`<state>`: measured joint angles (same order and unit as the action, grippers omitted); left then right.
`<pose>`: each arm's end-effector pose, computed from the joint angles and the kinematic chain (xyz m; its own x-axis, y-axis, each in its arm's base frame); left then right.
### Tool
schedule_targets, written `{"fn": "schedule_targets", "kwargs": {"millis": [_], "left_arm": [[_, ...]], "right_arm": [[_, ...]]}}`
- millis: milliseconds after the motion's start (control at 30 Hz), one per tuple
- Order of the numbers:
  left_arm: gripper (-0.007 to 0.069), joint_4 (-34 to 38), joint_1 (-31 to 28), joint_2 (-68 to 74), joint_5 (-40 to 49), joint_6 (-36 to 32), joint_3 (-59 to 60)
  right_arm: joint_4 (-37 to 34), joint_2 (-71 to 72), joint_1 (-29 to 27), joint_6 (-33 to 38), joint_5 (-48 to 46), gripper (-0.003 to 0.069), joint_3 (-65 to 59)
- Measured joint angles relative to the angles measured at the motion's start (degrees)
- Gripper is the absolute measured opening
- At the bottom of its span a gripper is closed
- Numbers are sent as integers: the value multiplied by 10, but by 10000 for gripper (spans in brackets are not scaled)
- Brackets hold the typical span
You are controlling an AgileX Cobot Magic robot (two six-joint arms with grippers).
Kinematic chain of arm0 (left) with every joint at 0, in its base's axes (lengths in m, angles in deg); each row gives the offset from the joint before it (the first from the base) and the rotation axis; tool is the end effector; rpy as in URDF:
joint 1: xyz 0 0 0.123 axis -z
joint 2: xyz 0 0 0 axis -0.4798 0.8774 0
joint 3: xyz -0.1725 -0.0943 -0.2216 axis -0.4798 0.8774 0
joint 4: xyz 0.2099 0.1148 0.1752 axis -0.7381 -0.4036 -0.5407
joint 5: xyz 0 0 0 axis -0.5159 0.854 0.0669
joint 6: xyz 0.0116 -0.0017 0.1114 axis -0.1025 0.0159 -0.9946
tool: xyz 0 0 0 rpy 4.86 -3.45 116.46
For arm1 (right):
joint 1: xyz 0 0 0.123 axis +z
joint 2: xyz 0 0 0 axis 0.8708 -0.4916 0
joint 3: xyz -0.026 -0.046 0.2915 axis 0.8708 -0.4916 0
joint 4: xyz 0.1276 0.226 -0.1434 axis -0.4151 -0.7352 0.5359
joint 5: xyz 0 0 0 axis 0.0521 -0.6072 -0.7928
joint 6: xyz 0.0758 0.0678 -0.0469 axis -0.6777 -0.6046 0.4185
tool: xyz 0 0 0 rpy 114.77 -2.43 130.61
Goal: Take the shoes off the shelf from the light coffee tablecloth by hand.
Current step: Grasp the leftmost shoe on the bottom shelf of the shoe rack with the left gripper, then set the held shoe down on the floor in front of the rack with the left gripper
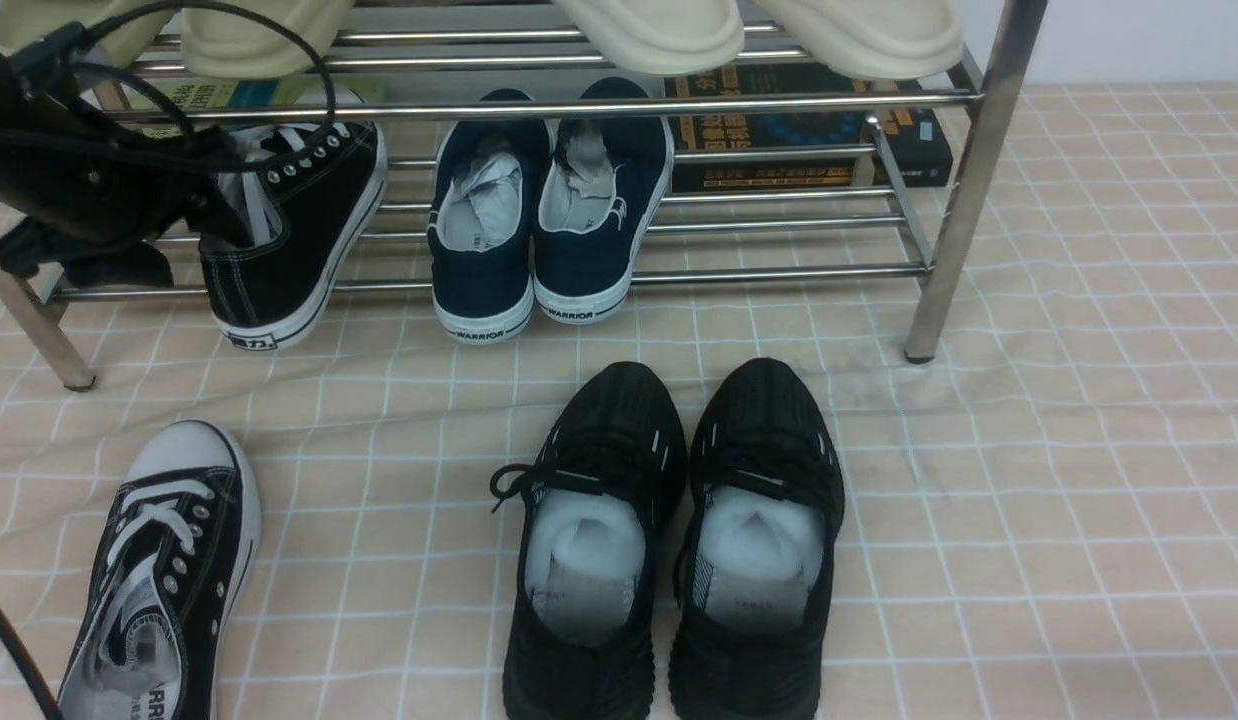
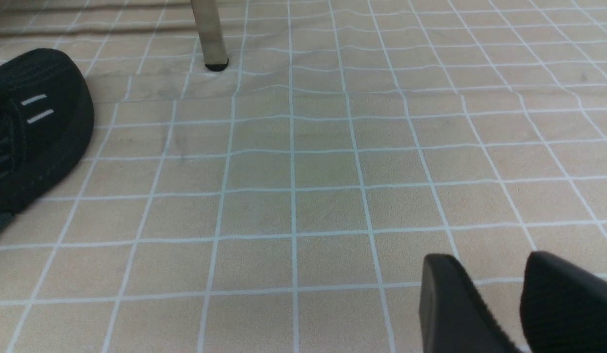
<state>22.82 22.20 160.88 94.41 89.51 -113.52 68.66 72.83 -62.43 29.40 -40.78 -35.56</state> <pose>0.4666 0.0294 0.2497 -0.7763 -0.3924 -0.4934 -0.2430 0.9084 -0.3402 0.1059 -0.0025 0.1674 -0.3022 0.0728 -0.9505 0.0441 0.9971 0.0624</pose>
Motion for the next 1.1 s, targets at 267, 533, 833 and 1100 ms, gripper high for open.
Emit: {"fn": "schedule_targets", "kwargs": {"millis": [267,533,833,1100], "left_arm": [[505,5,0,36,-34,0,0],[274,13,0,40,-27,0,-4],[20,-2,0,4,79,5,2],[20,-8,0,-132,225,24,15]], "right_arm": [[0,0,0,0,0,239,0],[0,0,0,0,0,239,0],[0,0,0,0,0,239,0],[0,0,0,0,0,239,0]]}}
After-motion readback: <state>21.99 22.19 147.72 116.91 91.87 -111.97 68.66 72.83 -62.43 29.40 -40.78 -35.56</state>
